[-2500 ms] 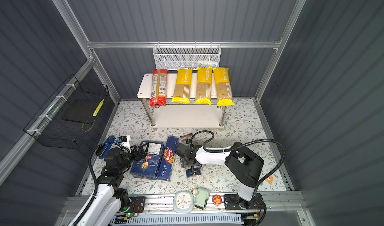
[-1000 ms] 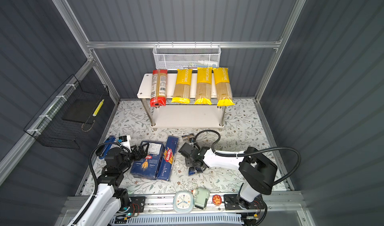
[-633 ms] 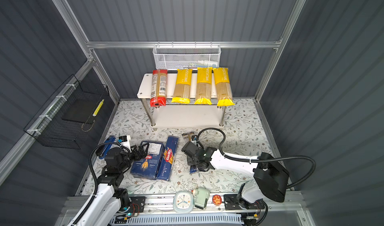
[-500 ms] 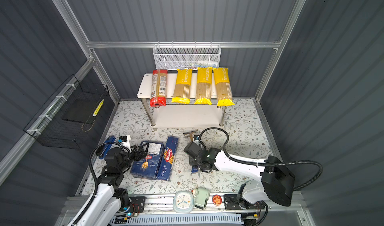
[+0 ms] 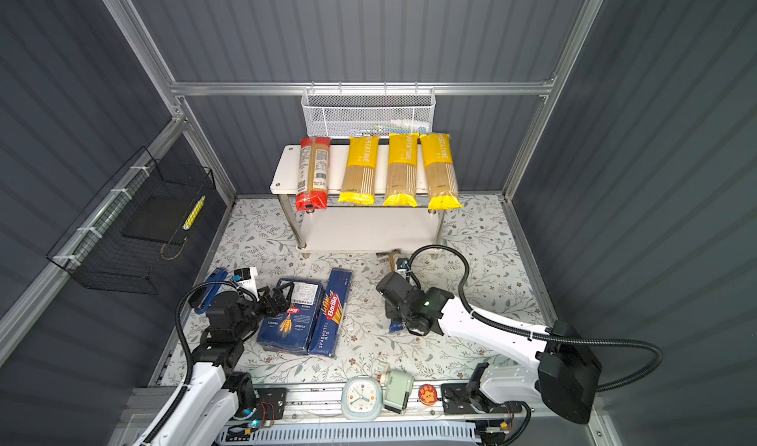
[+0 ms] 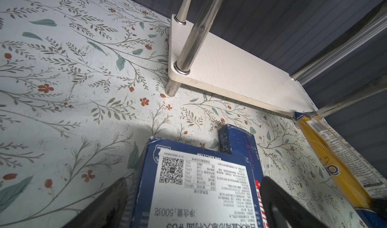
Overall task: Place and organize the pasta boxes and bags onto the shelf
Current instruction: 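Lift the clear pack upright and carry it toward the shelf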
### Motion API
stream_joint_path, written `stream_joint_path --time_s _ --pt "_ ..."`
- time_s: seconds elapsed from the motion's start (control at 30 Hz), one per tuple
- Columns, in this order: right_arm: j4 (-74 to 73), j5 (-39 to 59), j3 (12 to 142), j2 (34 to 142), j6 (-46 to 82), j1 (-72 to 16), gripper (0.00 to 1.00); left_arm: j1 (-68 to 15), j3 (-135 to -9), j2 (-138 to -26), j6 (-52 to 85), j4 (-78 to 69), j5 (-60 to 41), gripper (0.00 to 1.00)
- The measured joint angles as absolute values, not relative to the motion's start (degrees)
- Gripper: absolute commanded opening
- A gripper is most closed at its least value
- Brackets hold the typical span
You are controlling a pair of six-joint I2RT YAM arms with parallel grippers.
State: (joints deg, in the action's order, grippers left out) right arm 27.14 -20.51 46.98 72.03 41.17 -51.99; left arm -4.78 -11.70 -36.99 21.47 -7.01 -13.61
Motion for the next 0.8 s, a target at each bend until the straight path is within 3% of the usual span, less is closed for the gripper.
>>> stream_joint_path --time_s 0.8 --pt "25.4 -19.6 49.3 70.5 32.1 -41.6 0.2 -4.8 -11.7 -37.0 21.5 -7.0 -13.6 0.99"
